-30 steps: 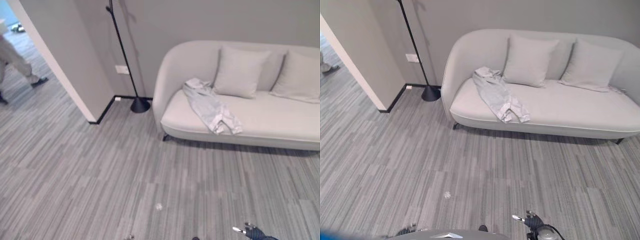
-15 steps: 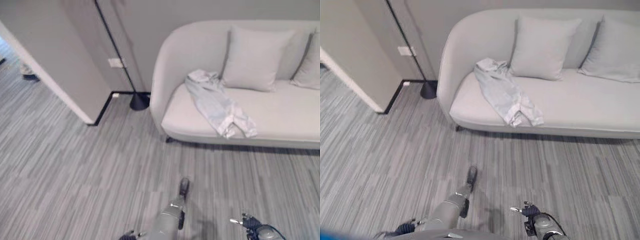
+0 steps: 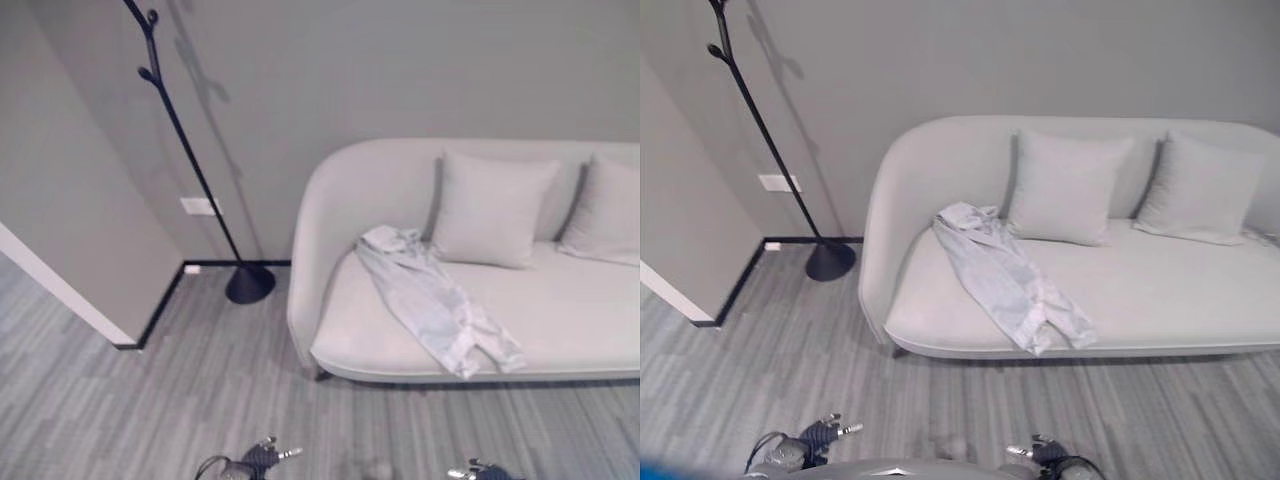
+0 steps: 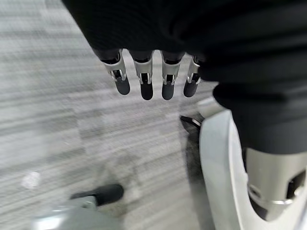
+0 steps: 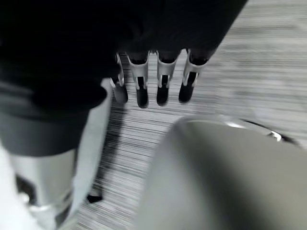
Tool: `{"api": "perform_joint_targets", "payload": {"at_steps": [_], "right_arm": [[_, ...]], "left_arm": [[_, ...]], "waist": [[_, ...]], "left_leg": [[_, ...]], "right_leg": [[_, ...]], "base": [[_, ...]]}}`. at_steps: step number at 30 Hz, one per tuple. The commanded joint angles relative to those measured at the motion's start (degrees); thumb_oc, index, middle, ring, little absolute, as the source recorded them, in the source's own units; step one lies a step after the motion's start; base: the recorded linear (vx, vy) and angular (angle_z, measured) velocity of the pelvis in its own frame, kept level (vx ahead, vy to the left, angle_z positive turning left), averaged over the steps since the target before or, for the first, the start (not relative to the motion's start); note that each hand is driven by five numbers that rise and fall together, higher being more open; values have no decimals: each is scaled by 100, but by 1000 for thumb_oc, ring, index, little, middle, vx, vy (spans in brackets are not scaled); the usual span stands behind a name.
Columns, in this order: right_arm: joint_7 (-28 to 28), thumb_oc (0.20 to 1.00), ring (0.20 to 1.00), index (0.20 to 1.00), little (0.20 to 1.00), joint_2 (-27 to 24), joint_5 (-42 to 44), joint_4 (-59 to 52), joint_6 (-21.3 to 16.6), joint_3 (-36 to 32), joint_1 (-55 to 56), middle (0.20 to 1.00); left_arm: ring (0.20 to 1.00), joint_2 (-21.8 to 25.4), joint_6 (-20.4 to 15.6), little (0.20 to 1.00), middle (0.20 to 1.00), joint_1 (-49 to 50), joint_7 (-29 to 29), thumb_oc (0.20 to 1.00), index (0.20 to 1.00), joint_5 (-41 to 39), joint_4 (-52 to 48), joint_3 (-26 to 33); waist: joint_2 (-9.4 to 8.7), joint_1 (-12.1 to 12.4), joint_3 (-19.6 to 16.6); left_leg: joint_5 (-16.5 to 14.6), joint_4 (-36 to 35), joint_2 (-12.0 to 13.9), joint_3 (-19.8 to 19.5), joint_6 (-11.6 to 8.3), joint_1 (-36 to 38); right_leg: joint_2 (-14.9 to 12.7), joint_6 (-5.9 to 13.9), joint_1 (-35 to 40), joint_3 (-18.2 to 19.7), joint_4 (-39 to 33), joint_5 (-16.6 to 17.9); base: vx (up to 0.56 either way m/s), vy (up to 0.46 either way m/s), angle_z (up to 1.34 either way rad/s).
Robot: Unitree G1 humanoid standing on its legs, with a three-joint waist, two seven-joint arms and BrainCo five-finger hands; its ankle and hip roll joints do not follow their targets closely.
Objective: Hang the clothes on the sofa on the clothes rack.
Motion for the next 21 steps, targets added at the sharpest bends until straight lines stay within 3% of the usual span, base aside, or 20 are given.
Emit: {"api": "perform_joint_targets", "payload": {"at_steps": [1,5,9,11,21], "right_arm": [[-31,1000,1000,1000,1000,55,-77,-117,-36,-55,-164,1000],[-25,1000,1000,1000,1000,34,-72,-122,-19,-153,-178,1000],[-2,1000,1000,1000,1000,30,-104,-55,-17,-184,-102,1000],[16,1000,1000,1000,1000,11,-111,-36,-52,-143,-52,1000],[35,1000,1000,1000,1000,-115,10,-117,-140,-47,14,1000]], "left_arm": [[1000,48,-142,1000,1000,-207,28,1000,1000,61,-6,329],[1000,-10,-168,1000,1000,-144,30,1000,1000,51,155,382],[1000,-31,-167,1000,1000,-96,5,1000,1000,123,246,435],[1000,-83,-174,1000,1000,-55,20,1000,1000,149,299,441],[1000,-149,-163,1000,1000,-86,24,1000,1000,103,171,349]], "waist": [[-232,-118,463],[-284,-300,544],[-384,-330,515],[-421,-353,372],[-280,-412,158]], "left_leg": [[-91,39,684,-127,-279,94],[-405,21,787,-269,-371,534],[-588,21,873,-422,-461,721],[-612,21,1129,-474,-588,763],[176,223,1875,-655,-997,697]], "right_leg": [[225,151,672,-102,-1808,1465],[359,349,183,140,-2619,1993],[363,380,155,247,-2671,2078],[490,277,311,282,-2671,2067],[1117,-94,695,109,-2639,1553]], "base": [[265,-114,10],[282,-122,21],[254,-169,28],[325,-302,13],[151,-189,11]]}}
